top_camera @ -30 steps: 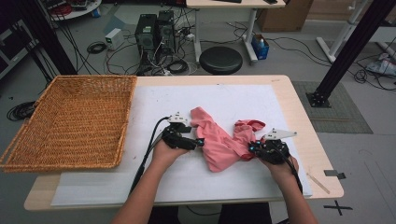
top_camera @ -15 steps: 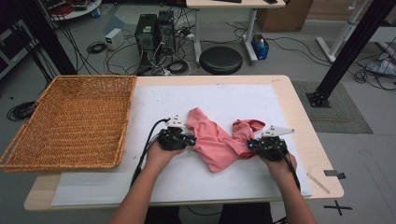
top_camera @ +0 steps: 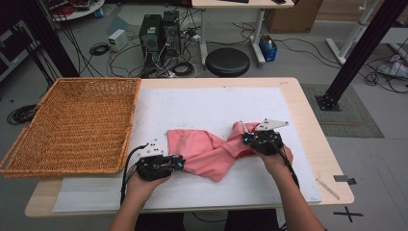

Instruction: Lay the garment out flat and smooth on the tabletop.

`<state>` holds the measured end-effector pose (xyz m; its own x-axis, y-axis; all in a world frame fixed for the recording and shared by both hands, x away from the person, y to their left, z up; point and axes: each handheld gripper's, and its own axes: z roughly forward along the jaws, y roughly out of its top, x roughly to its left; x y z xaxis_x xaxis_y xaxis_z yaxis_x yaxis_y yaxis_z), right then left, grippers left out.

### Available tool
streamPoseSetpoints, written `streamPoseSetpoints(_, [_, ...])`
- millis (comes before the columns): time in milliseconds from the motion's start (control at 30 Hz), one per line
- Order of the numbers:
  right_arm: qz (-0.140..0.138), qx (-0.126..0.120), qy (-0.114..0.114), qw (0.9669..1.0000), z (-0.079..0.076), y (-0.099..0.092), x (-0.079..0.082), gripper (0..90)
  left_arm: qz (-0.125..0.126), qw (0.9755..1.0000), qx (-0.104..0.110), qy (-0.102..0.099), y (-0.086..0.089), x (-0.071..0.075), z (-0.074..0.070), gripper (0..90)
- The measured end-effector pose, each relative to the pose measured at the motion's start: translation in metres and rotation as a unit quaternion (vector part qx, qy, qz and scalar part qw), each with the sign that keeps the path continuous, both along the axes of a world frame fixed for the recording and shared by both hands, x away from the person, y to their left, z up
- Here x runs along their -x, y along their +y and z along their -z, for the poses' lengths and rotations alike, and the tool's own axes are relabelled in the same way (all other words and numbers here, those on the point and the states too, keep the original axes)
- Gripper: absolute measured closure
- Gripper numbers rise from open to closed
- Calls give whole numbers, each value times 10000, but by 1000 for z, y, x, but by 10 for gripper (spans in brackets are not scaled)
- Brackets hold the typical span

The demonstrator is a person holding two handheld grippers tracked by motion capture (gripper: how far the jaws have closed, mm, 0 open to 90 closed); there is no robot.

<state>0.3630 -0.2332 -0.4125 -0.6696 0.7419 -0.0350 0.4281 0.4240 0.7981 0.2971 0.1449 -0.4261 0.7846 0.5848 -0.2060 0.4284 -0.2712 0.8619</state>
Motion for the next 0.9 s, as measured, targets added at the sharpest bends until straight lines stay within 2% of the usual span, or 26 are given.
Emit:
streamPoseSetpoints(33, [10,-54,-9,10000,-1,-1,1,764,-42,10000,20,-34,0,-2,-1,635])
streamPoseSetpoints(100, [12,-201,-91,9998,-5,-4,6,709,-157,9998,131,-76,0,-7,-5,519])
streamPoseSetpoints(167, [12,-313,-209,9993,-11,-8,11,611,-220,9994,233,-144,-1,-11,-10,470])
streamPoseSetpoints(200, [-17,-377,-229,9990,-13,-9,14,596,-260,9992,237,-205,-1,-14,-12,444])
streamPoseSetpoints(300, [-124,-404,-256,9988,-14,-10,25,516,-350,9987,337,-175,-1,-20,-15,340])
streamPoseSetpoints(400, [-272,-307,-213,9989,-5,-2,36,455,-499,9978,402,-189,1,-25,-14,288])
streamPoseSetpoints(533, [-492,-205,-102,9985,14,13,45,429,-713,9969,313,-145,5,-27,-14,251])
streamPoseSetpoints(567, [-533,-113,-84,9985,19,18,46,436,-715,9969,299,-151,6,-27,-14,236])
streamPoseSetpoints(600, [-539,-36,-91,9985,22,20,47,480,-712,9969,301,-154,6,-26,-14,233])
streamPoseSetpoints(700, [-581,299,-99,9978,26,26,47,713,-662,9972,305,-176,8,-23,-16,228])
streamPoseSetpoints(767, [-589,291,-184,9977,23,25,46,809,-635,9975,280,-155,8,-21,-16,222])
streamPoseSetpoints(900, [-510,31,-379,9980,5,19,41,836,-643,9975,218,-177,12,-18,-17,222])
